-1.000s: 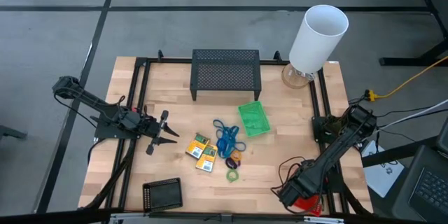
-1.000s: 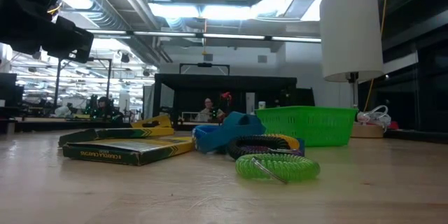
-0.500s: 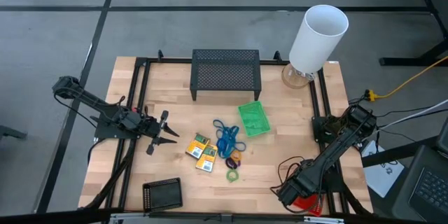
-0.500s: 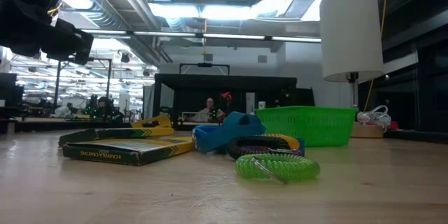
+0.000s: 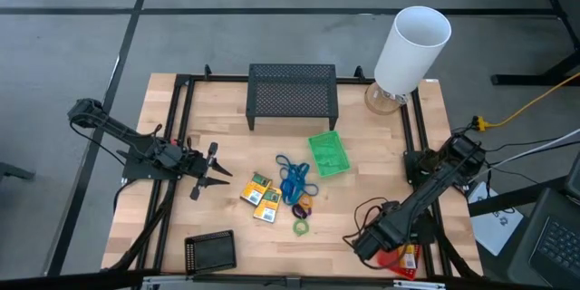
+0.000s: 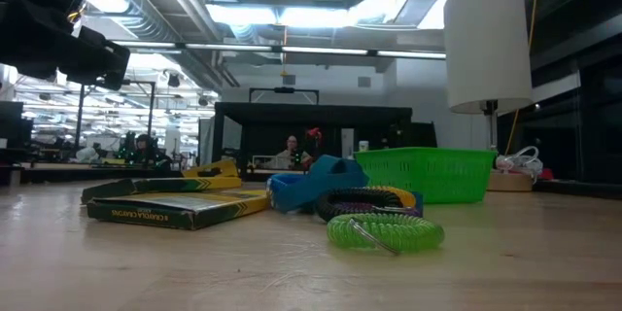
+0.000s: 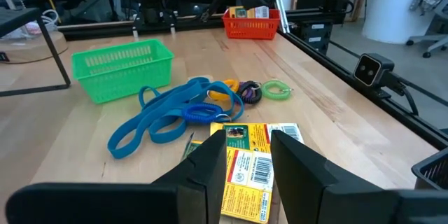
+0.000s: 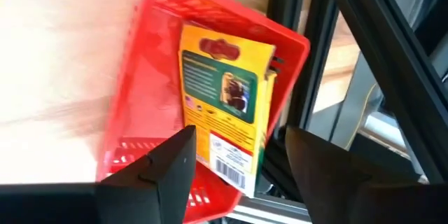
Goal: Pick & Place Office Desk Supplies
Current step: Put the crayon box into the red basket
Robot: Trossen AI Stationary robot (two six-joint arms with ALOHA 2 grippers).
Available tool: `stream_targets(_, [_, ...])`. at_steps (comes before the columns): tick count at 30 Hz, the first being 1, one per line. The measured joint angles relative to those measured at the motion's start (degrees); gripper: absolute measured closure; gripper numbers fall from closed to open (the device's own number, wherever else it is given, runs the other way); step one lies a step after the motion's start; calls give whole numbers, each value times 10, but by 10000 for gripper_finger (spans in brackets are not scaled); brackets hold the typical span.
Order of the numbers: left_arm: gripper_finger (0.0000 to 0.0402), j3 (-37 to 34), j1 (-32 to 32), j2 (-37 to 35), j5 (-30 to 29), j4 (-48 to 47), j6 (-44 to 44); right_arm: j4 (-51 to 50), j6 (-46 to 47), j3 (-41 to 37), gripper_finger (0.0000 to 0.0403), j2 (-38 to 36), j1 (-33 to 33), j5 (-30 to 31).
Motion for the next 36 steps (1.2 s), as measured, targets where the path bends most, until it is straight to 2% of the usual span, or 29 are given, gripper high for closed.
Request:
stream_targets(5, [290,0,0,0,0,-2,1,0,4,0,190,0,6,1])
stream_targets(10, [290,0,0,0,-1,-9,0,-1,19,0,214,0,28,-33])
stream_targets(16, [290,0,0,0,0,-13,0,3,20,0,233,0,32,-27])
stream_targets(30, [290,0,0,0,8,-24,-7,31,26,0,236,0,35,-17])
stream_targets(36, [290,0,0,0,11,-36,-22,49,29,0,237,22,39,4])
